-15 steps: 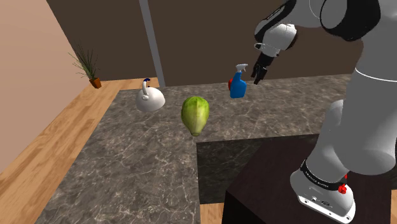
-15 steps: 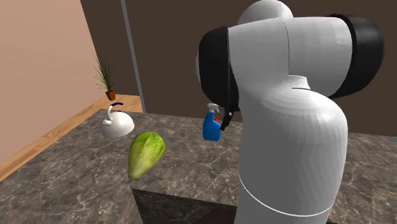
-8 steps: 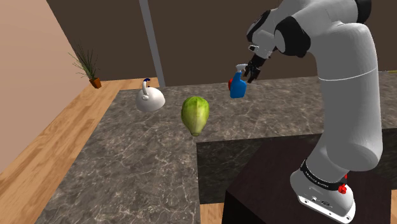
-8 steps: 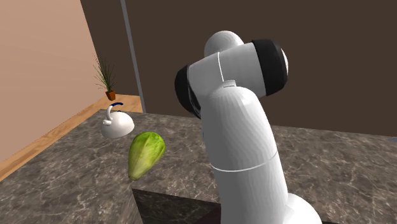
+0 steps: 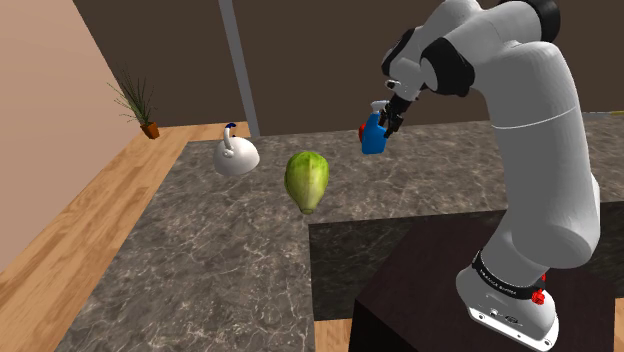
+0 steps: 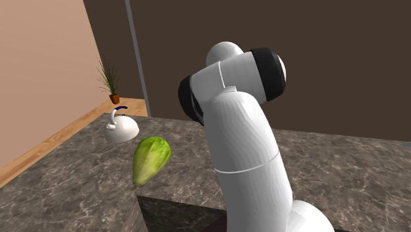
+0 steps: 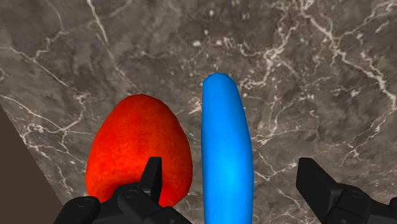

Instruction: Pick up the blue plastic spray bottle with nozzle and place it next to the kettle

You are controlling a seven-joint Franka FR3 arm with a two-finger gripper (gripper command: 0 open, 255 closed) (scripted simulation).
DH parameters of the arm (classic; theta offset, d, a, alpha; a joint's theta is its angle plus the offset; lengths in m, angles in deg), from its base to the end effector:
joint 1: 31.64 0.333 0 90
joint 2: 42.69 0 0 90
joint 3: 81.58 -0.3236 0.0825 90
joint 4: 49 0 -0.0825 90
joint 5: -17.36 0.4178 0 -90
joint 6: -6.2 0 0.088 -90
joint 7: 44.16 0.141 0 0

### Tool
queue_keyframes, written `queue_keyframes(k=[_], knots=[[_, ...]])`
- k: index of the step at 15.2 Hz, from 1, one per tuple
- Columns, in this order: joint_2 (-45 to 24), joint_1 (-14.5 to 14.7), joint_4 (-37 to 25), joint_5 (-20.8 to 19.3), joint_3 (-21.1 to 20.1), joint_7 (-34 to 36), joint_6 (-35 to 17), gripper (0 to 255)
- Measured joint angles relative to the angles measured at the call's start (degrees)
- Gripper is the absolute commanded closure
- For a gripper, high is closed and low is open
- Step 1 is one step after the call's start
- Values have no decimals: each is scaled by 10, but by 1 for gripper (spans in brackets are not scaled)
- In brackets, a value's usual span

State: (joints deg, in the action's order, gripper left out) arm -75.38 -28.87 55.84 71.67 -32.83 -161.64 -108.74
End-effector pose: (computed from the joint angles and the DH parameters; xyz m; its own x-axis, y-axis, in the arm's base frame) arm 0.5285 -0.3989 0.2556 0.6328 0.6640 0.3984 0.7263 -0.6874 -0.0079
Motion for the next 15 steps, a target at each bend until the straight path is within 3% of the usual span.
queue_keyframes(k=[5,6,15], knots=[[-1,0,1,2,-1,-1,-2,0],[-1,0,1,2,-1,-1,-2,255],[-1,0,1,2,-1,-1,-2,255]])
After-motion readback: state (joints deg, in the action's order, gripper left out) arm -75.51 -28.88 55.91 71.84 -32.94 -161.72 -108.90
